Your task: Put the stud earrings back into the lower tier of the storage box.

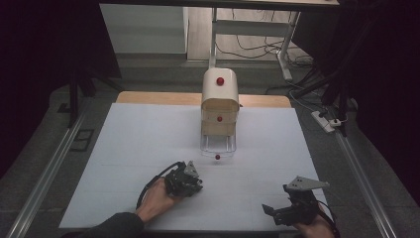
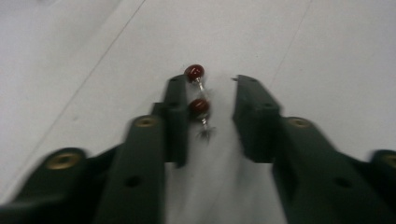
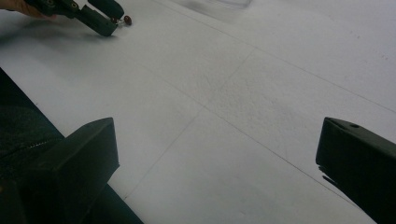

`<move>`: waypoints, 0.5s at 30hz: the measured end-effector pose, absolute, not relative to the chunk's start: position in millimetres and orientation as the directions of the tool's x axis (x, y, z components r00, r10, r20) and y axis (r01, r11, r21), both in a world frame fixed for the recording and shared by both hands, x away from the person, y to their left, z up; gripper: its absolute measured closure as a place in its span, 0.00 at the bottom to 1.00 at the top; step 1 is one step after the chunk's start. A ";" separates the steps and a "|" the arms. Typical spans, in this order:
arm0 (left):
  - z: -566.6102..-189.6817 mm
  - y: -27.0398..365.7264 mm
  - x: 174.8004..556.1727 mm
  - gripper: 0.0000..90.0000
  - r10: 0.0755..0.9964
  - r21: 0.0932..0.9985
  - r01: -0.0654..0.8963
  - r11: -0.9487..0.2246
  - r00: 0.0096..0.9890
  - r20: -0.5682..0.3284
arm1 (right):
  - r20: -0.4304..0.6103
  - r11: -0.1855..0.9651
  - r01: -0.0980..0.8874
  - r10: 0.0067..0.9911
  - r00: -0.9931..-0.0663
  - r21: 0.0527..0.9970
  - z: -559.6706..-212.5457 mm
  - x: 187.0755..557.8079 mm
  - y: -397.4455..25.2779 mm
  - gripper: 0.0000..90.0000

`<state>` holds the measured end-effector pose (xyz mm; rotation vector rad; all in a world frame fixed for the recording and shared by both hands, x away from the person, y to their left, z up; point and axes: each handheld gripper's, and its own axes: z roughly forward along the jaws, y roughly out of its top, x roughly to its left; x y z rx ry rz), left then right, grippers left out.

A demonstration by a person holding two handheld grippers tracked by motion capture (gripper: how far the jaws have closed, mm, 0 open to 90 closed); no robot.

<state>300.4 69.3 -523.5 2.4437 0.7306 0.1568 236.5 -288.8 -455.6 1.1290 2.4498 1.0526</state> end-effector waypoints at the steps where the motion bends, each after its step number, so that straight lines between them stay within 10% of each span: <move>1: -523.7 69.9 300.6 0.85 0.542 0.562 0.475 -0.677 0.839 -0.057 | 0.072 0.442 0.560 0.737 -0.672 0.701 -455.6 236.4 -288.8 0.00; 15: -509.4 81.0 305.8 0.88 0.573 0.599 0.526 -0.604 0.809 -0.133 | 0.071 0.447 0.556 0.732 -0.677 0.701 -455.6 236.2 -288.6 0.00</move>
